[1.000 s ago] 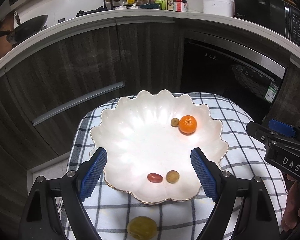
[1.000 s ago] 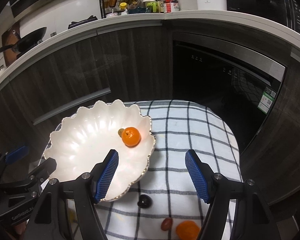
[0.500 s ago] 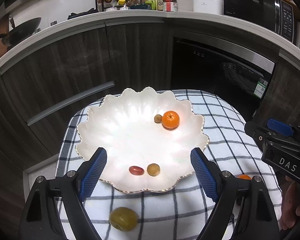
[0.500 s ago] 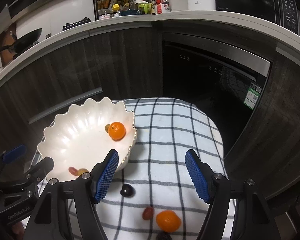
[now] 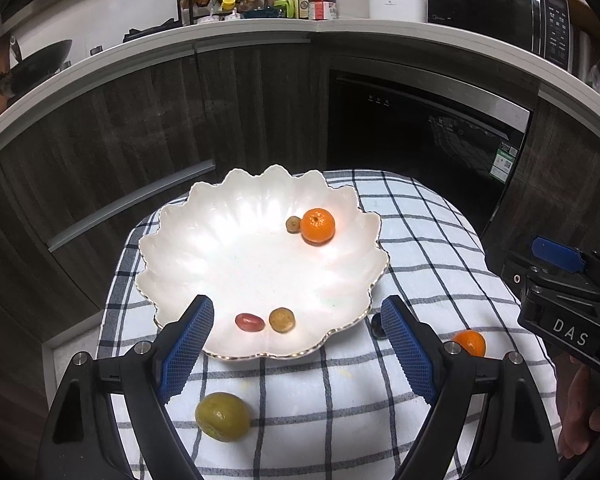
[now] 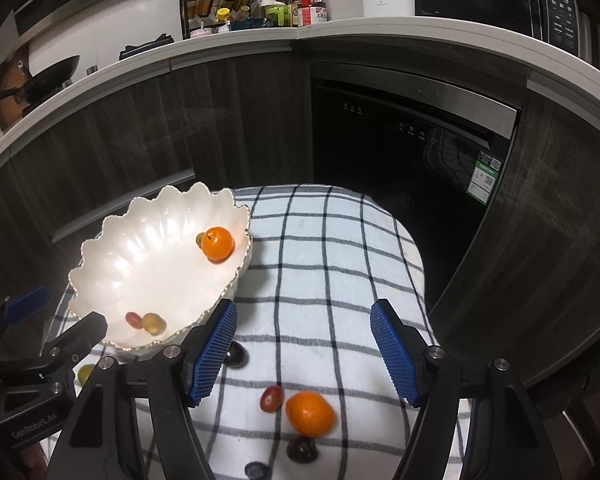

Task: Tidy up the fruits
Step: 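Withdraw both tools from the bowl toward the pear and dark grape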

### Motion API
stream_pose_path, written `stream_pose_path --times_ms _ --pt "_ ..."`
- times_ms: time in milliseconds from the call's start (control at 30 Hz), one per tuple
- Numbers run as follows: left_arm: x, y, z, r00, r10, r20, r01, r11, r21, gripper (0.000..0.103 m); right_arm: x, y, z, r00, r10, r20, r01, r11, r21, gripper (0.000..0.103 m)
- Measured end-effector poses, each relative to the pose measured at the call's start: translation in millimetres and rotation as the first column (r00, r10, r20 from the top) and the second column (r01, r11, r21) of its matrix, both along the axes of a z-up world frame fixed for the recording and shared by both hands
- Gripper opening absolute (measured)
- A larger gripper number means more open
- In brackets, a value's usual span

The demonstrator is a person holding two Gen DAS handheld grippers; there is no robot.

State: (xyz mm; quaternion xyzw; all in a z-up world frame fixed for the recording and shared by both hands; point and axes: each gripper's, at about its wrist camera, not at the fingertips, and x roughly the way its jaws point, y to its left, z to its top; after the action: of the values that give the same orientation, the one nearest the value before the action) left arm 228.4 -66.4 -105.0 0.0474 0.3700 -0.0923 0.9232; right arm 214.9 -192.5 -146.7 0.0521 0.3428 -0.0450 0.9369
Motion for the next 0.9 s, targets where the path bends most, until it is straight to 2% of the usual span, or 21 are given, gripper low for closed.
stream_pose_path --times_ms 900 --pt "-28.5 21.8 -32.1 1.0 0.028 0.009 -0.029 0.999 0.035 0.086 -28.0 13.1 -32.7 0.997 -0.056 -0.05 0.057 0.998 0.019 0.07"
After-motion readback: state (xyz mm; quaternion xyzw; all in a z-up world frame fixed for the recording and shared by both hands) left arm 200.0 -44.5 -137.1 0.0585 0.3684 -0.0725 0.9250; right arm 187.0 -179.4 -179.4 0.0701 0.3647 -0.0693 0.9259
